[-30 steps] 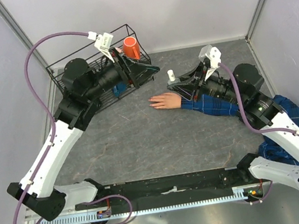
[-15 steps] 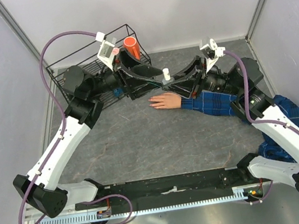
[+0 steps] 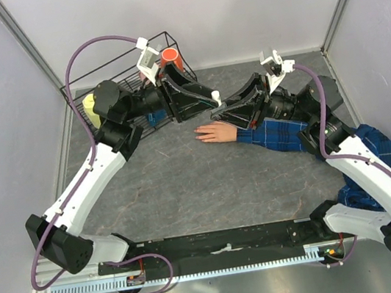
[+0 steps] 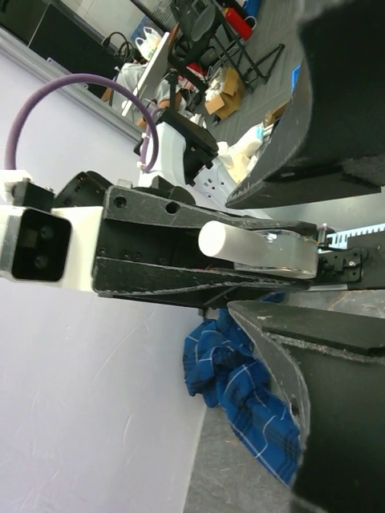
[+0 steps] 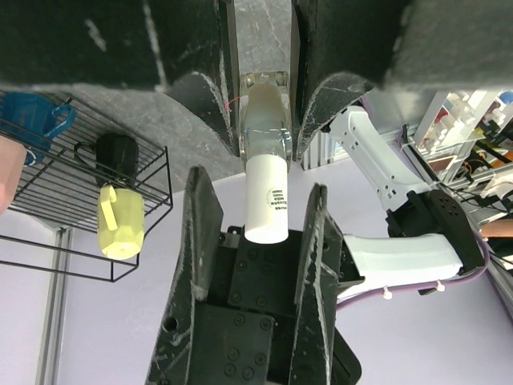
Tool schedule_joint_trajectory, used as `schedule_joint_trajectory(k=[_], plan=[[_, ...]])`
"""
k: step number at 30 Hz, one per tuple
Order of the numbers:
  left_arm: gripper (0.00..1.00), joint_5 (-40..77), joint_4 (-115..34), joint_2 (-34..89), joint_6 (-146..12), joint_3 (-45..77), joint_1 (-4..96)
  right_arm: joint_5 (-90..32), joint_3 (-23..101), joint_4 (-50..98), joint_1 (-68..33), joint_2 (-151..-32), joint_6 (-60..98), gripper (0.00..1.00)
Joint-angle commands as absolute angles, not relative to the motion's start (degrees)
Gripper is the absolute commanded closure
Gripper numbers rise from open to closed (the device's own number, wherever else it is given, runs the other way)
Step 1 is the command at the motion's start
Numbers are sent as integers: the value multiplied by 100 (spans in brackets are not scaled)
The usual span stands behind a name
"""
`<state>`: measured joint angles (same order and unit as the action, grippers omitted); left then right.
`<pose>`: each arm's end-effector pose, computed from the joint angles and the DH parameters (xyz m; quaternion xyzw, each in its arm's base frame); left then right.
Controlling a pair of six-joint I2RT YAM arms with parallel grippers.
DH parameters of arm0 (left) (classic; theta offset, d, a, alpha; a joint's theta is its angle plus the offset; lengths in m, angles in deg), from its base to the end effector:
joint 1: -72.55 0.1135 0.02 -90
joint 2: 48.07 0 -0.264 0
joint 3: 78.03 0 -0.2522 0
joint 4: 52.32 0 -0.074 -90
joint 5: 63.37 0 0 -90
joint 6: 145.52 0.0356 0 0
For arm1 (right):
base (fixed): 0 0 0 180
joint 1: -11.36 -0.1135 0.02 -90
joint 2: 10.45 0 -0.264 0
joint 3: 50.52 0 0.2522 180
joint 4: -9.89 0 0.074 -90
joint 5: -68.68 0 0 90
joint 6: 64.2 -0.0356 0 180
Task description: Paint the nails
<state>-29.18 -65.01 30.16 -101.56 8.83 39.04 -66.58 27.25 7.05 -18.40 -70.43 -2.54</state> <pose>0.2282 -0.1864 0.4804 0.3480 0.4987 -0.6699 0.4259 0.1791 0.1315 0.4540 -0.3229 0.5213 0.5600 0.5572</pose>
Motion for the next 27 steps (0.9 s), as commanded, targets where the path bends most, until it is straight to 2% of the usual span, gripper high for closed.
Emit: schedule_joint_trajectory(k=[1,3,4,5,7,11,13,16,17,18,19,20,24,27], plan=[[53,-3032,-6879,3050,-10483,541,3863,-6773,2661,353,-1800,-7065,-294,100],[60,-3024,-6835,3076,-10431,498,3845,-6694,2652,449,-1773,-7074,-189,100],[70,-3006,-6626,3068,-10369,480,3793,-6598,2653,510,-1782,-7065,-136,100],[74,-2928,-6459,3033,-10099,445,3758,-6536,2670,633,-1782,-7048,-40,100],[83,-2752,-5671,2962,-9676,304,3583,-6413,2714,782,-1773,-7030,84,100],[98,-1735,-4306,2787,-8270,-12,3143,-5949,2854,1291,-1782,-6978,435,100],[98,-1260,-3972,2681,-7832,-91,2828,-5649,2925,1512,-1782,-6942,698,100],[98,635,-3242,2576,-7530,-206,2161,-4806,3022,2074,-1808,-6837,1145,100],[98,1947,-2970,2567,-7582,-232,1975,-4613,3004,2249,-1835,-6750,1243,100],[98,2621,-2846,2584,-7661,-302,1564,-4315,2987,2303,-1878,-6705,1340,100],[98,3820,-2766,2689,-7740,-363,1369,-4173,2978,2347,-1931,-6670,1532,100],[98,4258,-2652,2794,-7767,-451,1175,-4058,2952,2504,-1984,-6635,1647,100],[98,4772,-1303,3611,-8311,-1940,752,-3574,2873,2691,-2283,-6608,1991,100],[98,5167,-912,3973,-8461,-2438,690,-3468,2793,2691,-2292,-6512,2044,100]])
